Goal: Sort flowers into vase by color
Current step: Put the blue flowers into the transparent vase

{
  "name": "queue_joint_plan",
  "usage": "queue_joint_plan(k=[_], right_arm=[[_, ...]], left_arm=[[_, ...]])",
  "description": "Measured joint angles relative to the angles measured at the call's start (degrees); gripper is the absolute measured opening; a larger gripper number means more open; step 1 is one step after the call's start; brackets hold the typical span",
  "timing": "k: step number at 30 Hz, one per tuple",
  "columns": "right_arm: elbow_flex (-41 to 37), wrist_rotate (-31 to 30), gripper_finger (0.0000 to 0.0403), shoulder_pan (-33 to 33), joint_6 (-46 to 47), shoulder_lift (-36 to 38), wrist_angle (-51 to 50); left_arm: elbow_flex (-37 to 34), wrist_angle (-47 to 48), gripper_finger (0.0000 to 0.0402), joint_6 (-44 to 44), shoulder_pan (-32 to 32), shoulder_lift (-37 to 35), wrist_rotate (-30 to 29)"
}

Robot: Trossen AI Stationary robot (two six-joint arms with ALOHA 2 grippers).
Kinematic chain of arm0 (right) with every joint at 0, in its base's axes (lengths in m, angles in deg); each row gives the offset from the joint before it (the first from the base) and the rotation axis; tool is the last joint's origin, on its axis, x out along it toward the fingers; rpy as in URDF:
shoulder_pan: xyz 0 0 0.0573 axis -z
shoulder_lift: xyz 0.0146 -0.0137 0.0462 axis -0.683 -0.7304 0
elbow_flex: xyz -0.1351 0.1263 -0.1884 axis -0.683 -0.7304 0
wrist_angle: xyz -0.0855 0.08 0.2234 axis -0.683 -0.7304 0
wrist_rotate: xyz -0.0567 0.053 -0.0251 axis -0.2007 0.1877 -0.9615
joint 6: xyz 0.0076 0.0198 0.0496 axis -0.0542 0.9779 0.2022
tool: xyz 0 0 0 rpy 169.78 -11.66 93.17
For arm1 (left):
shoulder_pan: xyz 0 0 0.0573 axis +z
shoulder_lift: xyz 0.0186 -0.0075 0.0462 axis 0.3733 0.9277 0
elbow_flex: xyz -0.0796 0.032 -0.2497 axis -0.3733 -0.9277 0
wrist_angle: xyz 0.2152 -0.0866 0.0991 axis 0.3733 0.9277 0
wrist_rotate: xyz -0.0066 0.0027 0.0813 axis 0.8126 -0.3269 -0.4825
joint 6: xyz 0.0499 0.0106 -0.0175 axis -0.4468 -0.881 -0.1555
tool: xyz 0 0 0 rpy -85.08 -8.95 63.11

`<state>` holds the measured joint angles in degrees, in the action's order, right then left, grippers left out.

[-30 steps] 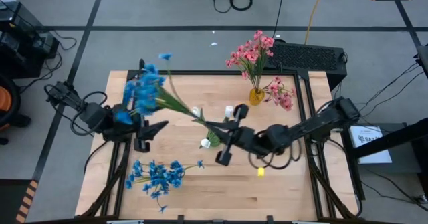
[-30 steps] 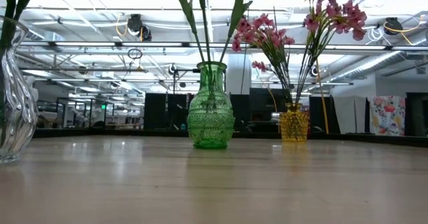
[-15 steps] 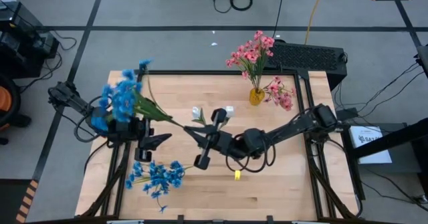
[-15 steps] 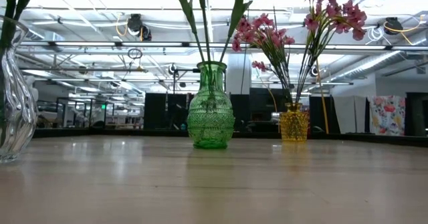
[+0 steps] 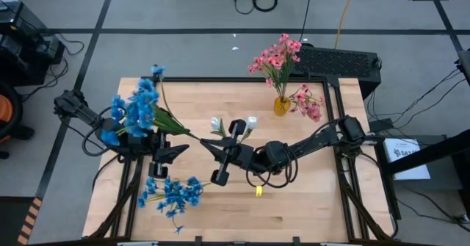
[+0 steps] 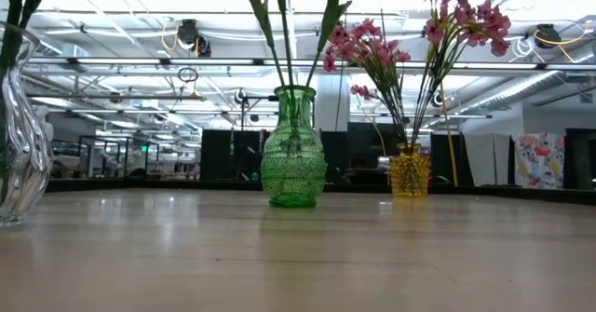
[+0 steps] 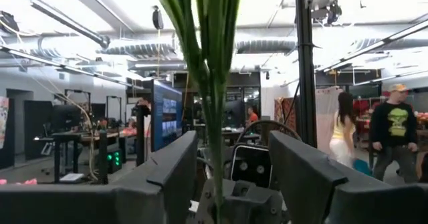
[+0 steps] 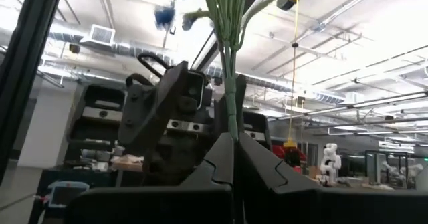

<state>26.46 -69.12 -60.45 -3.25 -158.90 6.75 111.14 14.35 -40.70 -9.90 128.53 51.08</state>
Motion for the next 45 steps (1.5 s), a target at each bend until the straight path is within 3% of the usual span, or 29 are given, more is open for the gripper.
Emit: queue_joint_plan(k=[17,22,29,32,38,45], right_arm=[[0.0,1.2,0.0,0.2,1.2,0.0,-0.3],[0.0,1.1,0.0,0.2,1.2,0.0,-0.3],[0.0,1.1,0.0001,0.2,1.2,0.0,-0.7],[0.0,1.2,0.0009,0.2,1.2,0.0,-1.1],[0.0,-2.2,0.0053,0.0,2.6,0.1,-2.6],[-0.1,-4.4,0.0162,-0.8,6.3,0.7,-9.3]], left_arm=[[0.0,-2.8,0.016,1.0,2.2,1.4,1.3],[0.0,-2.4,0.0115,1.0,2.2,0.9,1.5],[0.0,-1.7,0.0016,1.0,2.2,0.1,4.7],[-0.1,0.3,0.0012,2.7,2.2,-0.9,4.9],[-0.1,4.0,0.0012,4.3,2.2,-3.6,5.2],[-0.1,10.6,0.0012,6.3,2.2,-7.5,5.7]])
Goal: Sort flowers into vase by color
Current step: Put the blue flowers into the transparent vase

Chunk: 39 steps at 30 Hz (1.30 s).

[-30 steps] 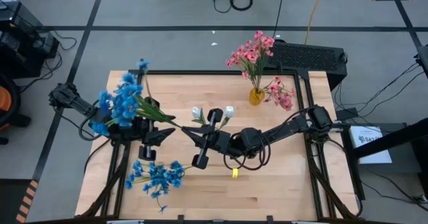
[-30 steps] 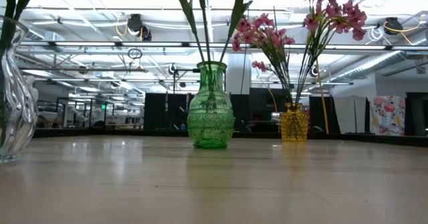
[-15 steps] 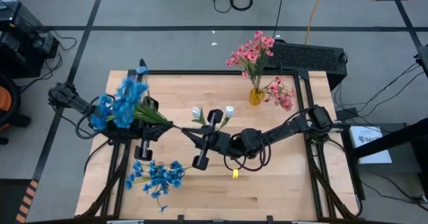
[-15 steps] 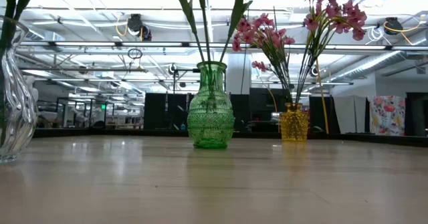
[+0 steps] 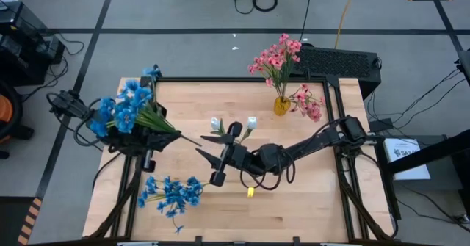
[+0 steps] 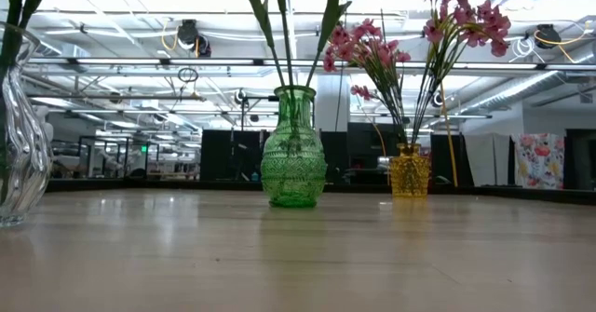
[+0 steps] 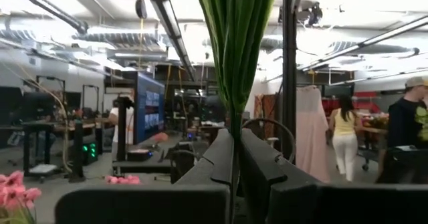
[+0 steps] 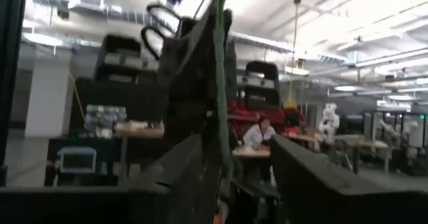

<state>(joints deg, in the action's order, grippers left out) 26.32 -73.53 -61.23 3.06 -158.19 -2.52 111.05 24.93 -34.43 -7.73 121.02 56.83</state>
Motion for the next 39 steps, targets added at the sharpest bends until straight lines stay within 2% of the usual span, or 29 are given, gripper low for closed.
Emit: queue_joint_plan(k=[6,12,17,21,27,30,35,39], right_arm=[[0.0,-3.6,0.0251,-1.7,1.0,2.6,-6.0],[0.0,-7.1,0.0295,-3.0,1.0,6.4,-14.0],[0.0,-9.6,0.0299,-4.4,1.7,11.3,-26.5],[0.0,-11.0,0.0299,-6.1,4.6,17.1,-41.9],[0.0,-11.1,0.0299,-9.8,16.1,27.1,-69.5],[0.0,-11.0,0.0299,-12.8,21.7,30.5,-80.0],[0.1,-11.3,0.0298,-19.0,29.2,31.8,-88.7],[-1.6,-14.5,0.029,-23.4,32.3,30.6,-88.9]], left_arm=[[0.0,5.5,0.0012,2.0,0.0,-4.1,2.2],[0.0,9.5,0.0011,5.0,0.0,-7.1,6.0],[0.0,14.3,0.0011,6.8,0.0,-9.1,6.2],[0.0,18.3,0.0011,7.2,0.0,-10.5,6.2],[0.0,25.8,0.0011,12.5,0.0,-12.9,5.9],[0.0,29.0,0.0011,15.6,0.0,-13.5,6.0],[0.1,32.4,0.0011,19.1,0.0,-13.2,5.9],[-0.1,35.1,0.0011,21.9,0.0,-12.9,5.1]])
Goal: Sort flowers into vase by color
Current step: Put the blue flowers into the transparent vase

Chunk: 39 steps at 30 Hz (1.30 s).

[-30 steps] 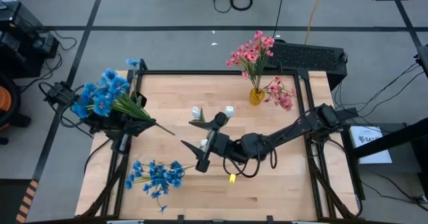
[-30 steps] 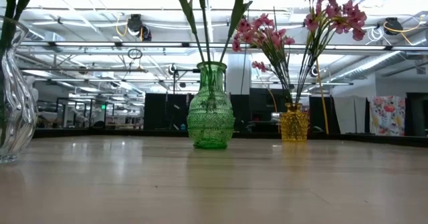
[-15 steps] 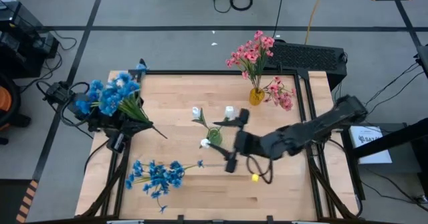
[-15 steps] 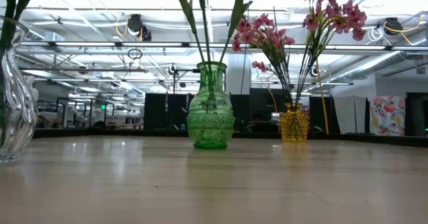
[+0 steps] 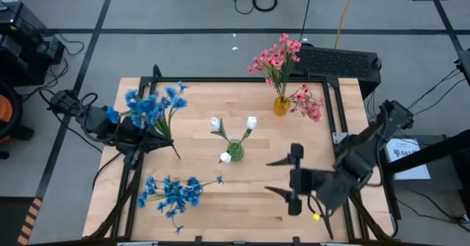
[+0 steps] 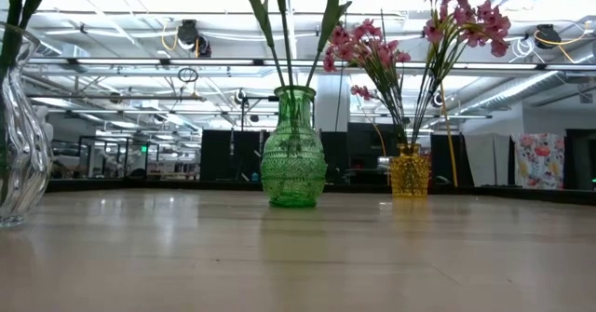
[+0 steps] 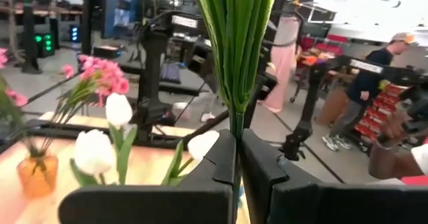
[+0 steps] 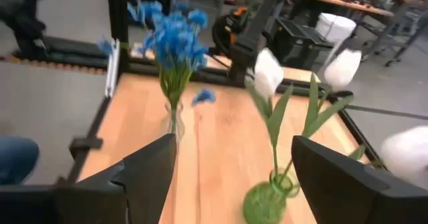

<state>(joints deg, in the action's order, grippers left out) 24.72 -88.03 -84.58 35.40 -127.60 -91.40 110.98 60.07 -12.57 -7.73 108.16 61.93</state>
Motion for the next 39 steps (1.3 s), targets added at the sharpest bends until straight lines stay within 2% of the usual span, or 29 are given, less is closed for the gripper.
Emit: queue_joint_plan(k=[6,18,27,32,39], right_arm=[[-2.8,-5.8,0.0276,-4.7,5.4,-1.6,0.1],[-3.9,-7.2,0.0258,-9.1,13.2,-2.1,2.8],[-3.9,-7.1,0.0258,-11.5,13.5,-5.9,10.1],[-3.9,-7.2,0.0258,-12.4,12.8,-6.8,13.9],[-3.9,-7.5,0.0258,-13.3,13.0,-6.9,14.2]], left_arm=[[-0.4,1.8,0.0011,2.6,-0.5,0.4,-2.1],[-10.6,-6.4,0.0011,9.3,-5.1,0.7,-5.7],[-13.2,-6.6,0.0011,12.1,-9.2,0.3,-8.6],[-13.2,-4.7,0.0011,12.5,-13.4,0.3,-13.7],[-13.2,-2.3,0.0011,11.9,-18.7,1.4,-20.5]])
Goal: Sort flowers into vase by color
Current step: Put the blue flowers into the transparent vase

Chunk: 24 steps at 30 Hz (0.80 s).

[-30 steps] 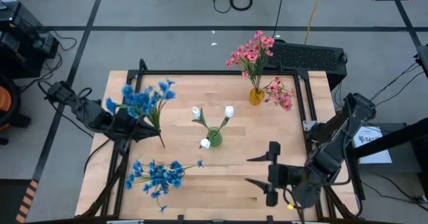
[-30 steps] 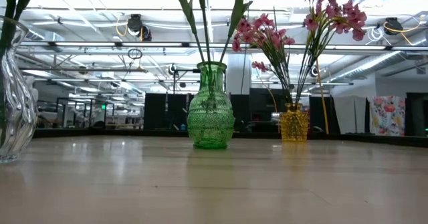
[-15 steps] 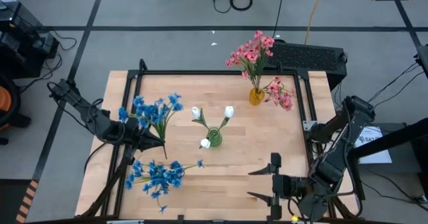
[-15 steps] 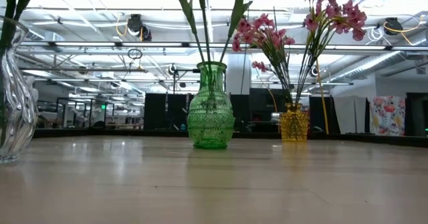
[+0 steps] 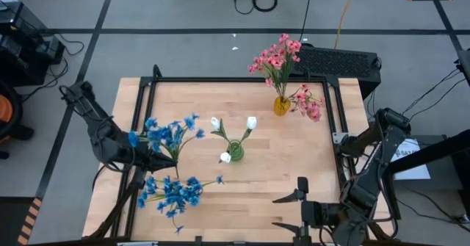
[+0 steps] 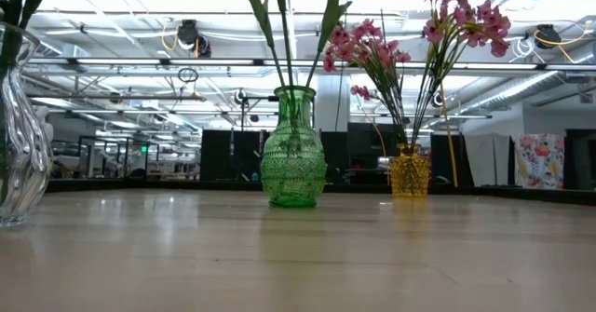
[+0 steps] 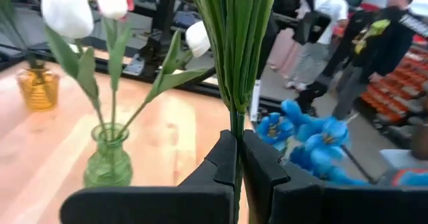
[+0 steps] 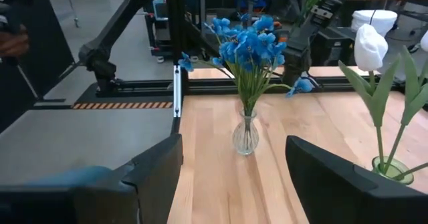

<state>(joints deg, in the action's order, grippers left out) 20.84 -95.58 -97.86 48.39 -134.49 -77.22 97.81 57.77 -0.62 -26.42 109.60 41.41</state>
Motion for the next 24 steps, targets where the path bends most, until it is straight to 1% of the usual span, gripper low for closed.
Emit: queue_joint_plan(k=[5,10,12,15,22,24], right_arm=[[0.0,-1.2,0.0258,-0.1,-0.3,0.0,0.2],[0.0,-2.2,0.0258,-0.1,-0.9,0.0,2.0],[0.0,-2.5,0.0258,-0.1,-1.0,0.0,2.5],[0.0,-2.6,0.0258,-0.1,-1.0,0.0,2.8],[0.0,-2.7,0.0258,-0.1,-2.1,-2.3,6.6],[0.0,-2.7,0.0258,-0.1,-3.1,-2.9,8.1]], left_arm=[[-0.8,1.1,0.0011,-1.1,-1.4,1.4,-3.9],[-4.4,0.1,0.0011,-1.1,-1.3,-1.6,-6.9],[-5.9,-1.5,0.0011,-1.1,-1.3,-3.4,-6.7],[-8.6,-3.7,0.0011,-1.1,-1.3,-6.1,-3.8],[-14.4,-7.9,0.0011,0.0,-1.3,-10.9,-3.6],[-16.0,-10.1,0.0011,-0.3,-1.3,-11.6,-2.8]])
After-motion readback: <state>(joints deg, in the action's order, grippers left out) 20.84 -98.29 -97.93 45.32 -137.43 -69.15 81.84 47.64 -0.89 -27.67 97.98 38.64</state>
